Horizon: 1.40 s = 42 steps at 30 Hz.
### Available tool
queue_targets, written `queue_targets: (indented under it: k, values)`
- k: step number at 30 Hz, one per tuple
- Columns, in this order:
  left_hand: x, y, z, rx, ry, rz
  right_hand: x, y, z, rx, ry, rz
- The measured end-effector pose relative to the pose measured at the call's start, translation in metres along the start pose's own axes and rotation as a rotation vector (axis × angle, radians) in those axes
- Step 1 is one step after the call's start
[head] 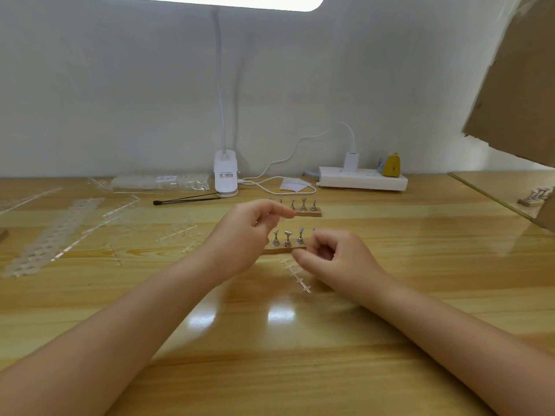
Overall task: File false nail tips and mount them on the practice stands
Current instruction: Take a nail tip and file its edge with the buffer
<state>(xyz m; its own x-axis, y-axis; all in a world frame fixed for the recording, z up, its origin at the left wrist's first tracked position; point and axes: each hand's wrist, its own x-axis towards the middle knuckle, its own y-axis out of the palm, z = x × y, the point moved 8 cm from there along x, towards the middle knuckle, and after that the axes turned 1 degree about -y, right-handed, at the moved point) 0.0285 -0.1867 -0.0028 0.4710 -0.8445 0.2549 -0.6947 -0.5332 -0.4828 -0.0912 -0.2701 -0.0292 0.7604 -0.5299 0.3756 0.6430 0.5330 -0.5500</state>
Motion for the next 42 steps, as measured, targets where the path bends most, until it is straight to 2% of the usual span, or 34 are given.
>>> queue_targets:
  k: [3, 6, 12, 20, 22, 24, 26, 28, 30, 35, 40, 42]
  values:
    - [-0.003, 0.007, -0.002, -0.001, 0.053, 0.03, 0.001, -0.007, -0.001, 0.235, 0.048, -0.05]
    - [-0.004, 0.006, 0.0, -0.04, 0.086, -0.028, 0.001, -0.004, -0.002, 0.342, 0.071, -0.025]
    - [-0.002, 0.008, 0.003, -0.031, 0.119, -0.039, 0.001, -0.004, -0.004, 0.376, 0.091, -0.035]
    - [-0.004, 0.002, 0.001, 0.196, 0.105, -0.012, -0.001, -0.003, -0.005, 0.382, 0.14, -0.032]
    - [-0.002, -0.012, -0.001, 0.441, 0.08, -0.106, 0.0, -0.004, -0.008, 0.408, 0.185, -0.053]
    - [0.002, -0.031, 0.001, 0.869, 0.016, -0.212, 0.0, -0.004, -0.011, 0.431, 0.225, -0.06]
    - [0.006, -0.046, 0.018, 1.091, -0.171, -0.168, 0.0, -0.004, -0.012, 0.476, 0.253, -0.054]
    - [0.007, -0.048, 0.037, 1.078, -0.312, -0.037, -0.001, -0.003, -0.013, 0.547, 0.286, -0.054]
    - [0.009, -0.043, 0.046, 1.025, -0.316, 0.03, -0.001, -0.001, -0.014, 0.636, 0.319, -0.052]
    - [0.012, -0.047, 0.043, 0.973, -0.206, -0.098, -0.001, 0.008, -0.017, 0.739, 0.383, -0.022]
    - [0.012, -0.049, 0.052, 0.959, -0.261, -0.087, -0.001, 0.011, -0.022, 0.795, 0.425, -0.02]
    - [0.012, -0.052, 0.04, 0.867, -0.2, -0.194, 0.0, 0.011, -0.023, 0.845, 0.442, -0.024]
